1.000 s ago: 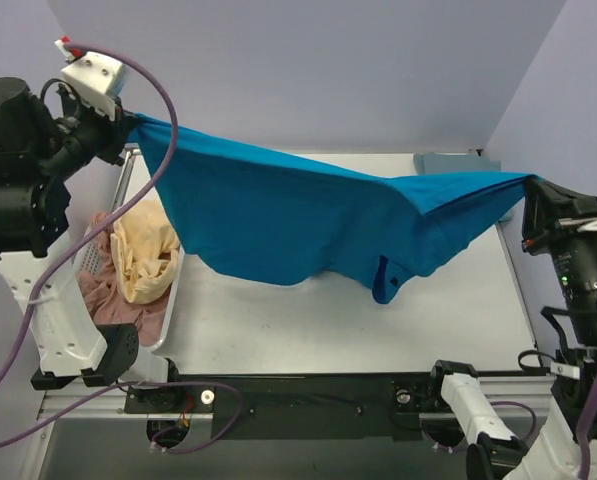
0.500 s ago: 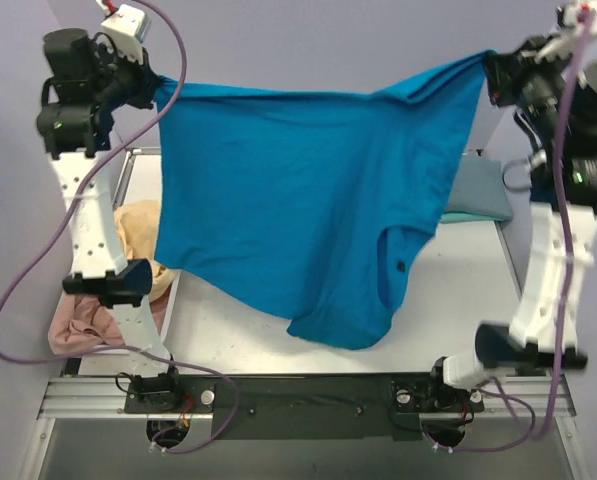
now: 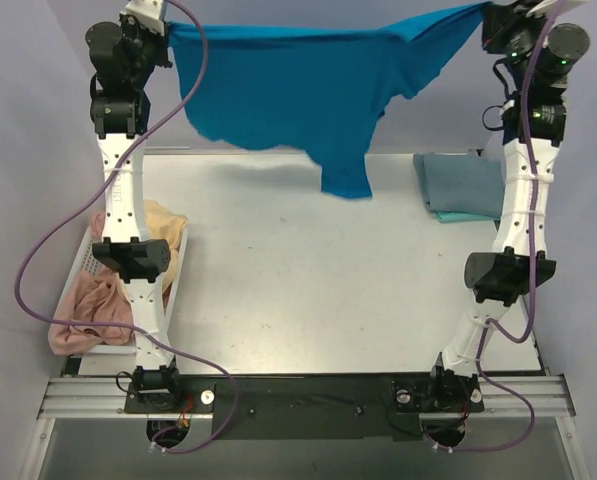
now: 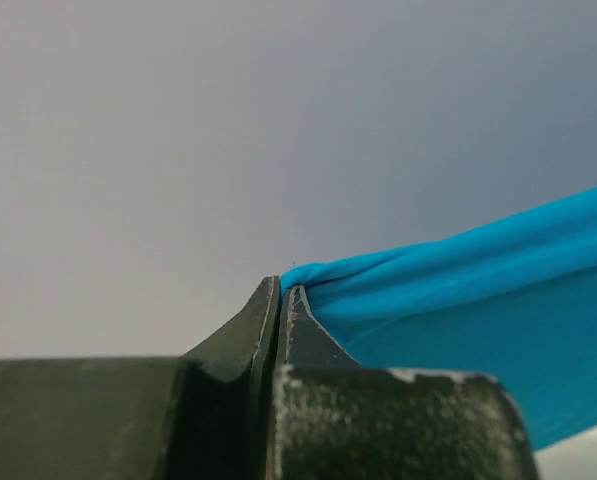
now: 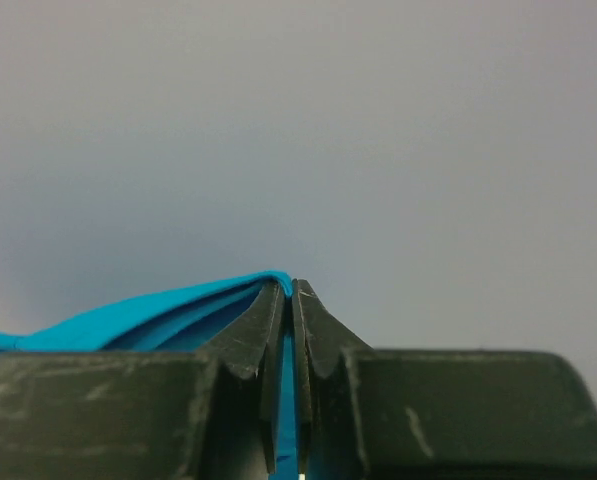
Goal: Fold and stack the t-shirts
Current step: Flatten out the tshirt
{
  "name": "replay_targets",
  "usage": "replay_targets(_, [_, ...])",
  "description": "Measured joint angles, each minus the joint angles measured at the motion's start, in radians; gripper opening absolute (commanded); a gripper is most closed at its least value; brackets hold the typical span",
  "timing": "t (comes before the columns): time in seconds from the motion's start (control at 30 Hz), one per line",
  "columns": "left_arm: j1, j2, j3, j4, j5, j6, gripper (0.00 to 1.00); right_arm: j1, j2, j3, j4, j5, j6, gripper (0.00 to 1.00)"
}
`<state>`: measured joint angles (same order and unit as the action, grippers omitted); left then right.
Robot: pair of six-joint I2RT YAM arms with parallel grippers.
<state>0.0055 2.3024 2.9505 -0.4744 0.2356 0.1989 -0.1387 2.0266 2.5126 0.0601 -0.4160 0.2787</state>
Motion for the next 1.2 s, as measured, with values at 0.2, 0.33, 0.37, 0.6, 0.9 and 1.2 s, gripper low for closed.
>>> replay_targets(0.2, [-0.024,-0.029,-0.016,0.076,0.035,0.047,0.0,-0.087,-0.166,-0.108,0.061,0.002,0.034,0.0])
replay_targets(0.33, [-0.023,-0.123,-0.154,-0.014,0.079,0.062,0.0,-0.104,-0.378,-0.331,-0.021,-0.063,-0.003,0.0])
replay_targets(0.37, [-0.023,-0.156,-0.21,-0.055,0.096,0.074,0.0,-0.103,-0.424,-0.378,-0.06,-0.079,-0.02,0.0])
replay_targets(0.6, [-0.011,-0.417,-0.778,-0.333,0.214,0.181,0.0,-0.072,-0.828,-1.011,-0.36,-0.16,-0.137,0.0])
replay_targets(0.9, [-0.008,-0.693,-1.698,-0.42,0.203,0.323,0.0,0.156,-1.082,-1.632,-0.708,-0.165,-0.04,0.0])
replay_targets(1.2, [-0.032,-0.832,-1.948,-0.467,0.135,0.465,0.0,0.186,-1.125,-1.933,-0.832,-0.122,0.223,0.0])
